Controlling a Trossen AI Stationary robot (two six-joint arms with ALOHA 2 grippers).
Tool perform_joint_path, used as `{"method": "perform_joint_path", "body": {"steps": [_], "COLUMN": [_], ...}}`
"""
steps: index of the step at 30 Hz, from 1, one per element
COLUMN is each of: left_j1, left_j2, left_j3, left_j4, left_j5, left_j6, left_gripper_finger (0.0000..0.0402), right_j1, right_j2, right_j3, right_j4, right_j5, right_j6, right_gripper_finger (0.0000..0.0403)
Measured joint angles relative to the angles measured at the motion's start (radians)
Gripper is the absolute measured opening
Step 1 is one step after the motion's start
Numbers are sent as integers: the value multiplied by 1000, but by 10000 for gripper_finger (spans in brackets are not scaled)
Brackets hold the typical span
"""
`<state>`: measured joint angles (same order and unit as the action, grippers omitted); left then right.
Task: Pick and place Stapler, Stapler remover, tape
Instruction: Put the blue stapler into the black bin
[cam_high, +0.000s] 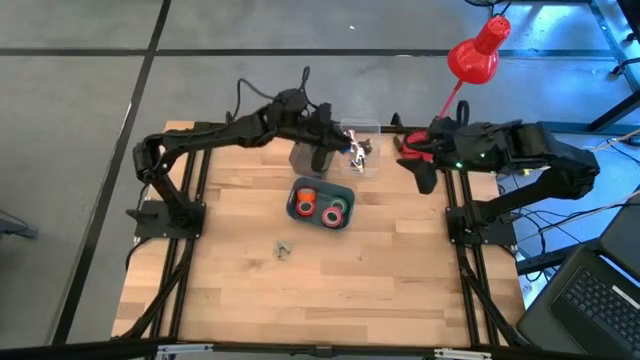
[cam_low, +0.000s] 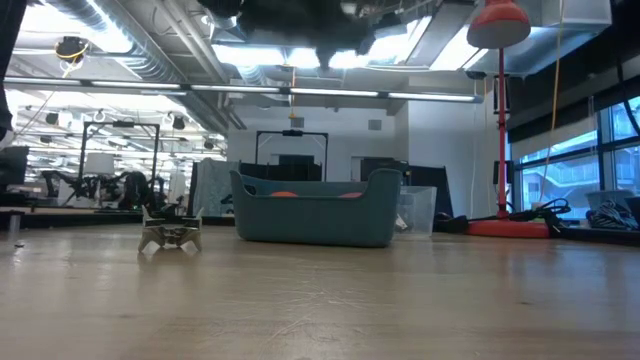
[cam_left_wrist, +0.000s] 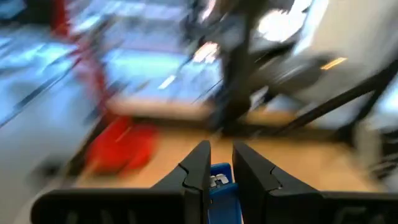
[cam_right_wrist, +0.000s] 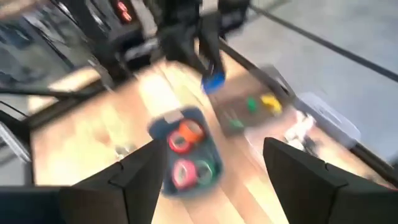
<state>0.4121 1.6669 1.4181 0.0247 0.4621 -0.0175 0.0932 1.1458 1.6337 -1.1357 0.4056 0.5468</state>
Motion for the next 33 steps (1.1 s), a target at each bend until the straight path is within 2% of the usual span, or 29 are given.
{"method": "perform_joint_path", "body": {"steps": [5,9,13,18,23,33], "left_j1": [98,189,237,235,229,229], "left_j2": [7,72,165,270,330,380], "left_j3": [-2,-2,-2,-3,-2,-2], "left_j4": [-277,-375,-395,-410,-462,-499], "left_j5": [-196,-195,-181,-148,-184,-235], "left_j6": [109,89,34,-31,-32,-15], "left_gripper_finger": [44,44,44,44,44,49], "right_j1": [0,0,0,0,0,0], "right_j2": [-11,-10,-8,-8,-8,-8], "right_j3": [0,-1,-1,-1,-1,-1], "right_j4": [-146,-161,-164,-182,-189,-189], "right_j5": [56,99,120,121,119,123], "right_j6": [75,70,55,74,78,78], "right_gripper_finger": [271,271,271,271,271,271]}}
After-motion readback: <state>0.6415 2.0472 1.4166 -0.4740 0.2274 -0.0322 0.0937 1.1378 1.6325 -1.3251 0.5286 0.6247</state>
